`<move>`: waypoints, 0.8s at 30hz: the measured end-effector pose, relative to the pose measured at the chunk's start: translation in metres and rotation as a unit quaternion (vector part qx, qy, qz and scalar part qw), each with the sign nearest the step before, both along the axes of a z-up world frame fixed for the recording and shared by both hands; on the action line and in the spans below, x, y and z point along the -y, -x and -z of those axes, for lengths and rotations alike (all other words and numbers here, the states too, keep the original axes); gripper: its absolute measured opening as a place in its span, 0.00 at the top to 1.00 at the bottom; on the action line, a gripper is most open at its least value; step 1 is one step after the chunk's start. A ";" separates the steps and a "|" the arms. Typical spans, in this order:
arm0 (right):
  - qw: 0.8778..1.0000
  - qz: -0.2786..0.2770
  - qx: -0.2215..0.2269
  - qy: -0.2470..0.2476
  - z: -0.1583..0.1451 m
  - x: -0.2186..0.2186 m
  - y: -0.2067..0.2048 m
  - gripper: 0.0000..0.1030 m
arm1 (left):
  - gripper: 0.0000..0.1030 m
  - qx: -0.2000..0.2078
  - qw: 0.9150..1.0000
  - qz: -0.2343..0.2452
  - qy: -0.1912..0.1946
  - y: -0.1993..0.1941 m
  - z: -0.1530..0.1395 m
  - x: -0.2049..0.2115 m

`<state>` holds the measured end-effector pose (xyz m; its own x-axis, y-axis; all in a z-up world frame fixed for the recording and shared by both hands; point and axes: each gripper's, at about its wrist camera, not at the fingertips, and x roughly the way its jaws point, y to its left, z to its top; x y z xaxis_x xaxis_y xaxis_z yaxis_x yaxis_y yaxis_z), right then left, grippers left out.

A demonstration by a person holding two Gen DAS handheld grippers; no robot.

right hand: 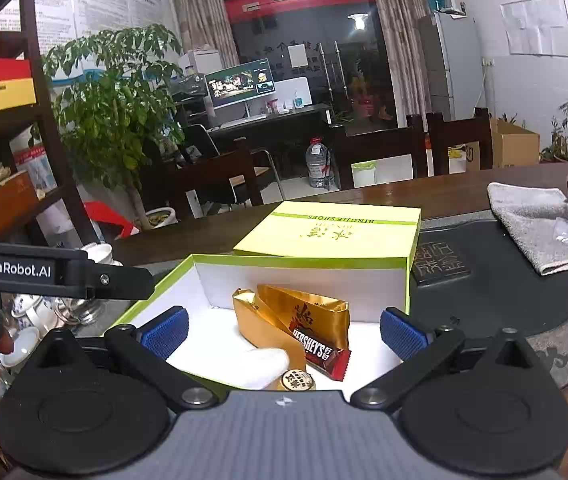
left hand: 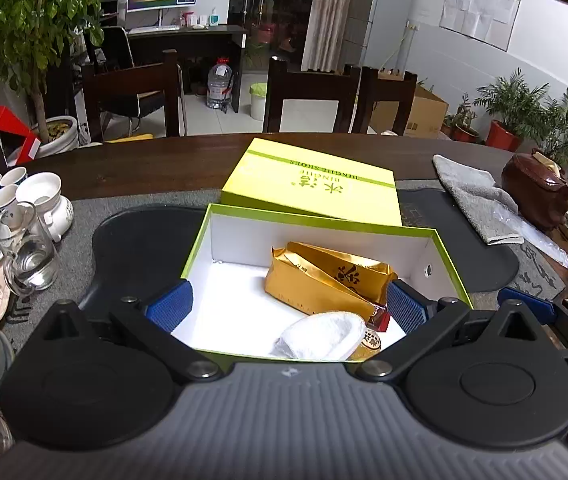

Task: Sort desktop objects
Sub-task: 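Move both tools past the box toward the yellow lid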

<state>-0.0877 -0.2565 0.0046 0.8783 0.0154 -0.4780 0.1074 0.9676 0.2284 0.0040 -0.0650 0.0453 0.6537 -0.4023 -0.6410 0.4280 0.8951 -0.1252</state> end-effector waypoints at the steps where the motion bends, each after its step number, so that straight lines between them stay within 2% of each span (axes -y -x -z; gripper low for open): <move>1: 1.000 -0.002 0.001 -0.001 0.000 0.000 0.000 0.00 | 0.01 0.001 1.000 -0.001 -0.001 0.000 0.000 0.000; 9: 1.000 -0.008 -0.001 0.013 0.003 -0.002 0.004 0.00 | 0.01 -0.012 1.000 -0.001 -0.005 -0.002 0.002 0.002; 15: 1.000 -0.004 -0.011 0.014 0.009 -0.003 0.007 0.00 | 0.01 -0.037 0.999 -0.003 -0.001 -0.005 0.008 0.001; 24: 1.000 0.003 -0.027 0.015 0.018 -0.004 0.011 0.00 | 0.01 -0.032 0.999 -0.013 -0.020 0.002 0.016 0.000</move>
